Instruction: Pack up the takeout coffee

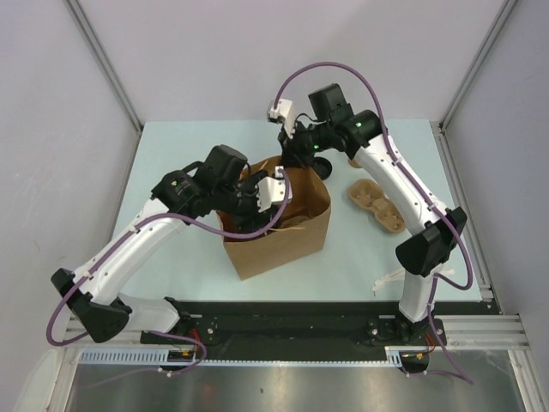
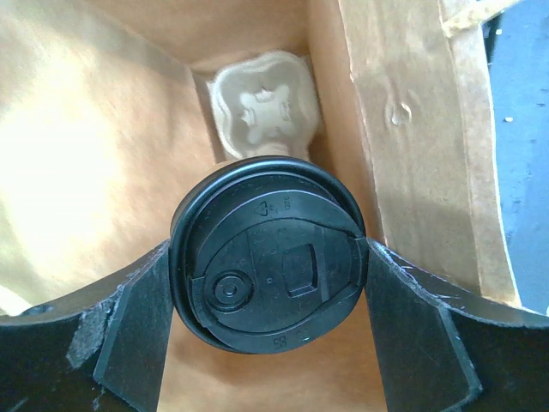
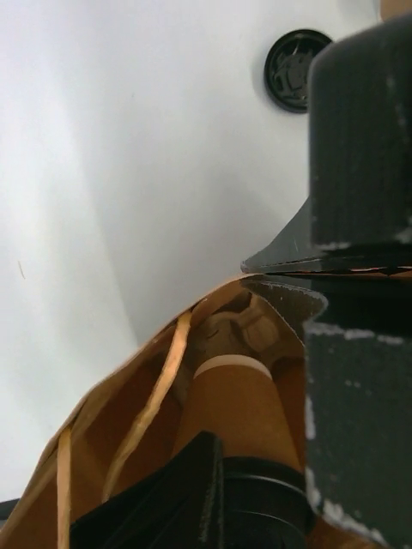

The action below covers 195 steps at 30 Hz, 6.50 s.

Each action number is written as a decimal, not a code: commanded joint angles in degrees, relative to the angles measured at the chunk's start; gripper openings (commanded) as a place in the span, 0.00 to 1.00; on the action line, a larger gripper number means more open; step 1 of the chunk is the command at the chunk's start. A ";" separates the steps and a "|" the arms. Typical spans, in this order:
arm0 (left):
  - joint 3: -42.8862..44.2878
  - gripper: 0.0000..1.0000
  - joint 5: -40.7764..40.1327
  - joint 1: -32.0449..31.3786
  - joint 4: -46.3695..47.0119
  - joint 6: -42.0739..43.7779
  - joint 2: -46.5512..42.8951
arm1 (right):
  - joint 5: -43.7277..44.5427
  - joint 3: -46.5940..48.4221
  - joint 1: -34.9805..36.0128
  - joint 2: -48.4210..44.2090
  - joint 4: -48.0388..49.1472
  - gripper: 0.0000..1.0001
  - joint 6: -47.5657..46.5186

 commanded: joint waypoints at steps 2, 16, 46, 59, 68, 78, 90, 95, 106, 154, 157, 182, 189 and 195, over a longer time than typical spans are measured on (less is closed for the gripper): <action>-3.48 0.30 -1.61 1.19 5.46 0.19 -3.23 | -0.02 3.34 -1.24 -1.99 2.81 0.00 4.32; -7.35 0.29 -0.12 1.72 6.52 3.18 -4.20 | 3.93 -6.33 3.24 -5.69 3.25 0.49 -2.97; -27.22 0.30 -10.41 0.84 28.50 3.27 -18.71 | 33.55 -33.93 13.79 -30.91 36.13 0.00 12.05; -37.23 0.31 -12.25 -1.26 33.15 7.13 -24.41 | 36.37 -37.36 17.31 -32.23 30.23 0.00 21.27; -40.05 0.32 -14.27 -6.45 35.97 11.61 -30.66 | 40.68 -40.26 19.51 -32.66 34.19 0.00 18.56; -33.81 0.33 -13.92 -8.47 34.48 16.18 -31.36 | 41.29 -41.40 20.03 -32.05 35.06 0.00 16.71; -29.32 0.32 -9.52 -12.87 22.43 22.61 -26.17 | 40.85 -41.31 20.30 -32.23 36.83 0.00 17.06; -30.81 0.32 -11.72 -13.48 27.17 23.31 -28.89 | 40.76 -41.32 20.21 -32.58 36.12 0.00 16.88; -29.59 0.32 -20.59 -20.33 24.89 35.24 -29.25 | 41.11 -41.32 20.30 -32.23 36.82 0.00 16.27; -25.98 0.31 -13.66 -14.20 16.54 39.30 -17.92 | 23.28 -40.44 17.40 -33.10 34.63 0.00 20.75; -25.11 0.30 -13.04 -11.91 16.63 39.74 -17.56 | 19.77 -39.82 16.00 -33.11 33.31 0.00 21.63; -37.32 0.30 -13.48 -8.74 26.12 22.26 -24.59 | 44.28 -40.34 21.79 -35.65 36.47 0.00 15.57; -32.14 0.30 -12.95 -5.14 20.86 17.78 -19.42 | 43.49 -42.28 22.14 -36.88 36.65 0.00 15.65; -28.45 0.29 -12.42 -2.50 19.27 14.96 -15.37 | 42.09 -43.51 22.23 -37.94 36.39 0.00 17.41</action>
